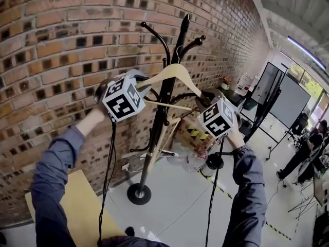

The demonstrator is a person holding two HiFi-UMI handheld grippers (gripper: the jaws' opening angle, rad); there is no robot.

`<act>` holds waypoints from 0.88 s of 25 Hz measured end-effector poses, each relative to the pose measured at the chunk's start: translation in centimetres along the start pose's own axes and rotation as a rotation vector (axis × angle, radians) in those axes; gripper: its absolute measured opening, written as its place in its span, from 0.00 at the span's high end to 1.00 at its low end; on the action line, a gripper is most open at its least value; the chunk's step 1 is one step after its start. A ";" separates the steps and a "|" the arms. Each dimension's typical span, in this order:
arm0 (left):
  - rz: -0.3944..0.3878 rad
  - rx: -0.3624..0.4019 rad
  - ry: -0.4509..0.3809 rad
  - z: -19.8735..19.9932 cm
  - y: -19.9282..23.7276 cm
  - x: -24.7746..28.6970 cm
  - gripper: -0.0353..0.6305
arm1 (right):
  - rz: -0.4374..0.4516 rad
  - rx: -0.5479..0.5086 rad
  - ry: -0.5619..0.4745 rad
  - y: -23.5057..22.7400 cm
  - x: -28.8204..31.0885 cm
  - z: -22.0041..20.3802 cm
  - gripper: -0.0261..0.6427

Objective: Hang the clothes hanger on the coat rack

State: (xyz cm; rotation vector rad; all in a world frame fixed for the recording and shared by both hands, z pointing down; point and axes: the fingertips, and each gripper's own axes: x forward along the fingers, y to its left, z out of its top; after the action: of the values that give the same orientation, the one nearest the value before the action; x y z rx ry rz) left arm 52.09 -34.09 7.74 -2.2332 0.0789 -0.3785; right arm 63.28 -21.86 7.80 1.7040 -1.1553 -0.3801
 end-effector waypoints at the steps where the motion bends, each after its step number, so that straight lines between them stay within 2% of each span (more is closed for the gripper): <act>1: 0.034 0.043 0.025 -0.7 -0.2 0.3 0.82 | 0.007 0.007 -0.005 0.7 0.7 -0.2 0.81; 3: 0.087 0.107 0.075 -2.0 -0.5 0.5 0.82 | 0.020 0.027 -0.017 2.0 1.7 -0.4 0.81; 4: 0.092 0.111 0.089 -2.4 -0.9 0.6 0.82 | 0.025 0.036 -0.018 2.5 2.2 -0.6 0.81; 8: 0.077 0.061 0.090 -3.8 -2.8 1.5 0.81 | 0.026 0.031 -0.008 4.0 3.6 -1.8 0.81; 12: 0.104 0.065 0.117 -6.4 -4.0 3.2 0.81 | 0.028 0.027 0.014 5.7 5.4 -2.8 0.81; 16: 0.184 0.135 0.086 -6.2 -4.2 3.7 0.81 | -0.067 0.048 0.018 5.8 6.4 -3.7 0.81; 18: 0.227 0.143 0.069 -6.1 -4.0 3.6 0.80 | -0.117 0.064 0.024 5.5 6.3 -3.9 0.75; 22: 0.300 0.094 0.011 -6.2 -3.3 2.4 0.65 | -0.176 0.155 -0.010 4.3 4.5 -4.3 0.66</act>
State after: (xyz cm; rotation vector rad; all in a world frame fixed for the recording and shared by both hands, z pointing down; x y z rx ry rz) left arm 52.26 -37.05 14.52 -2.0858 0.3892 -0.2248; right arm 66.31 -23.41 14.56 1.9485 -1.0682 -0.4169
